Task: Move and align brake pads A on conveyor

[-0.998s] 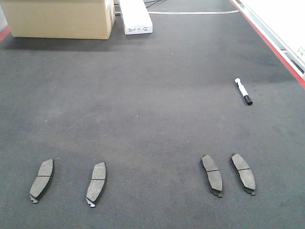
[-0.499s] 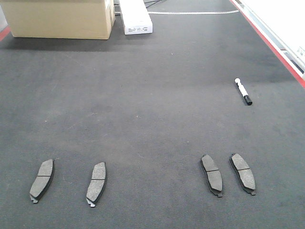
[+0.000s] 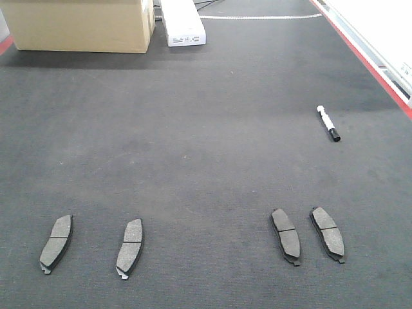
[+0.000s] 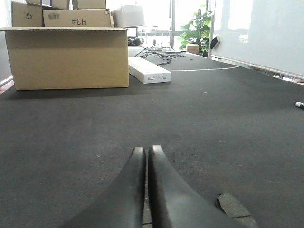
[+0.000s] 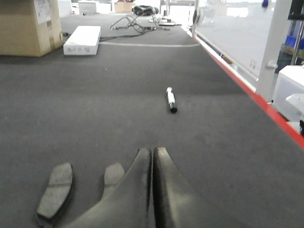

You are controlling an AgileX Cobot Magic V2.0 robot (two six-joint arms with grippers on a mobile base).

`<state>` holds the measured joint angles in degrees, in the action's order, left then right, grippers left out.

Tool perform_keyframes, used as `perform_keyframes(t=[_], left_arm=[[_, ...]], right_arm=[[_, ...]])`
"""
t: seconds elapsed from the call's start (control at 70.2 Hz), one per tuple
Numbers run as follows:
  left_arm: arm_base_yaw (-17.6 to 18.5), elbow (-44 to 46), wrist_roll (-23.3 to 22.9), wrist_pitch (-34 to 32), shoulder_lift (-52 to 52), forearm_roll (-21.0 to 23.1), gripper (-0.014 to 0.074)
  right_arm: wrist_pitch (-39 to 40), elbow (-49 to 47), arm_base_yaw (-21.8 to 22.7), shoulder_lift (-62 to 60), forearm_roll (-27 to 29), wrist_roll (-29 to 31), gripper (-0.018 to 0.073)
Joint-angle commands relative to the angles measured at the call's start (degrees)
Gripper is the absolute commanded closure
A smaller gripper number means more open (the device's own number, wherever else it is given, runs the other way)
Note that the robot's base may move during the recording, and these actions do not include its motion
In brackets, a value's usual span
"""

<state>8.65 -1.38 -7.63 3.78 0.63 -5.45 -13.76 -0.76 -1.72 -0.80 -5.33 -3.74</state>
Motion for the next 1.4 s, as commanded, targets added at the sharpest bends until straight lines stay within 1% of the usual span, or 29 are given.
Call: perform_keyframes(t=[0.0,0.029,0.071,1.383], left_arm=[[-0.02,0.54,0.00,-3.78,0.88,0.15,0.0603],[-0.02,0.54,0.00,-3.78,0.88,0.15,0.0603],[-0.02,0.54,0.00,-3.78,0.88,0.15,0.0603],[-0.02,0.54,0.00,-3.78,0.88,0.15,0.0603]], right_arm=[[9.20,2.20,0.41,-0.43,-0.56,-1.57,0.0568],[9.75,2.99,0.41,-0.43,-0.56,-2.18,0.0568],[7.96,2.90,0.41,-0.43,-0.52,-2.24,0.0568],[7.97,2.90,0.41,-0.39,-0.40,-1.84,0.0568]])
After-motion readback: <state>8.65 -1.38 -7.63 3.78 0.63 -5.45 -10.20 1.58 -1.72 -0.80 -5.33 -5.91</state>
